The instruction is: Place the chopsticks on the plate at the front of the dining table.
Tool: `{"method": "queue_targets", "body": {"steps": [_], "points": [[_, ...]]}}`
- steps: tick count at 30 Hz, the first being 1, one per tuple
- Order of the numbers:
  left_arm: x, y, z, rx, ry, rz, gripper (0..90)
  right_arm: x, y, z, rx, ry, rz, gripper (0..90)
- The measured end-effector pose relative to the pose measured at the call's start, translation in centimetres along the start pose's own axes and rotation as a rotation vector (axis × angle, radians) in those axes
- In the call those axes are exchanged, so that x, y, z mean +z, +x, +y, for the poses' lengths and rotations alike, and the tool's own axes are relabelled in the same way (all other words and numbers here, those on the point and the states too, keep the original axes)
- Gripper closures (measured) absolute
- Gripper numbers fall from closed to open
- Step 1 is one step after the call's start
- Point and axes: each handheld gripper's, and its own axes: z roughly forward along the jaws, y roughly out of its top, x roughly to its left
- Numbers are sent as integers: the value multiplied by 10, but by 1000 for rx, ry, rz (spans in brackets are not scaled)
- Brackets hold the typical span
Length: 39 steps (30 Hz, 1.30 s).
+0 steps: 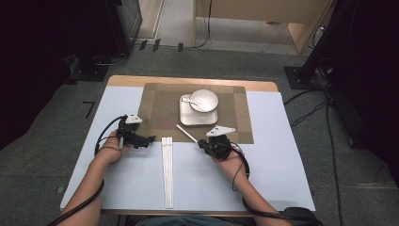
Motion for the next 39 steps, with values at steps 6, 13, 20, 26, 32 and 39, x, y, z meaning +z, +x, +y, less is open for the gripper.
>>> {"method": "queue_targets", "body": {"steps": [6,13,20,26,32,39], "points": [[0,0,0,1,0,1,0,2,-1,4,-3,-5,5,857],[0,-1,0,-2,-1,7,0,6,-3,9,-11,-6,4,857],[-1,-2,-1,-8,-1,18,0,10,-4,13,-18,-4,9,857],[-1,-4,-1,-19,-5,30,0,13,-4,17,-28,-6,15,857],[-1,-5,-2,-28,-7,40,0,15,-6,21,-28,-5,19,857],[-2,-5,-2,-33,-9,44,0,17,-8,26,-26,-9,24,857]]}}
